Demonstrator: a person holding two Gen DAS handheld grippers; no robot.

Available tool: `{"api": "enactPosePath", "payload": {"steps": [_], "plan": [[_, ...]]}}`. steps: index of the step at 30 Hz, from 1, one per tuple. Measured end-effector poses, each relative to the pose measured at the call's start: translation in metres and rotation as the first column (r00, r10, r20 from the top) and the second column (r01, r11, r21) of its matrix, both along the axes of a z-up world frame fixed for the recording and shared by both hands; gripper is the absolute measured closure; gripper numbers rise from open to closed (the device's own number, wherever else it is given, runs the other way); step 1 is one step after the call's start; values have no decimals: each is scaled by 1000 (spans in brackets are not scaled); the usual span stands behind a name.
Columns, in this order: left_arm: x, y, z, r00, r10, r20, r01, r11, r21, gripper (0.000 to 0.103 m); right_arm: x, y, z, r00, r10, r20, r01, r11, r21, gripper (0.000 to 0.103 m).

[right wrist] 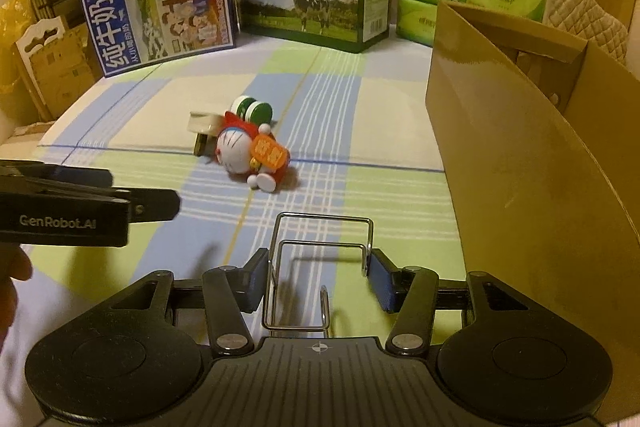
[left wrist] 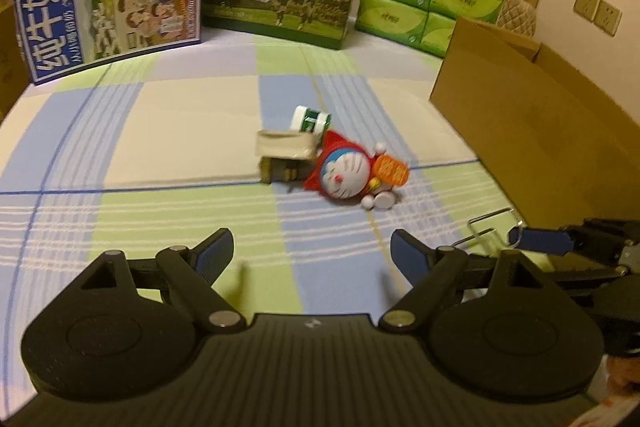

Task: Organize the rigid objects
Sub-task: 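Lower the right tool around the steel wire rack and close on it, then lower the left tool onto the red Doraemon figure and close on it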

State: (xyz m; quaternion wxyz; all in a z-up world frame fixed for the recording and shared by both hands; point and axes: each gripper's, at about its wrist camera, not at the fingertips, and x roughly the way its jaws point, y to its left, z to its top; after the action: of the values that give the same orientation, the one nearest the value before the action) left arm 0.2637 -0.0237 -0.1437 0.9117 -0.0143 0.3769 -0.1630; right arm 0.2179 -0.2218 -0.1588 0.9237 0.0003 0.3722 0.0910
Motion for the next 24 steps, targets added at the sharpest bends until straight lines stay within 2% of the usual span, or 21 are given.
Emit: {"api": "enactPosePath", "payload": {"steps": [7,14,17,24], "plan": [[24,-11,-5,999,-50,6,50,997,-50,22,11,-2,-1,1000,-11,-3,11,1000,4,53],[41,-28,-8,993,-110,50,111,994,-19,25,14,-8,-1,999,-30,-20,31,999,21,53],[45,-37,-11,989,-135,67,135,991,18,25,15,-8,0,999,-34,-22,34,999,22,53],[54,-48,-20,989,-140,52,137,989,54,25,15,-10,-1,998,-48,-30,49,999,25,54]]}}
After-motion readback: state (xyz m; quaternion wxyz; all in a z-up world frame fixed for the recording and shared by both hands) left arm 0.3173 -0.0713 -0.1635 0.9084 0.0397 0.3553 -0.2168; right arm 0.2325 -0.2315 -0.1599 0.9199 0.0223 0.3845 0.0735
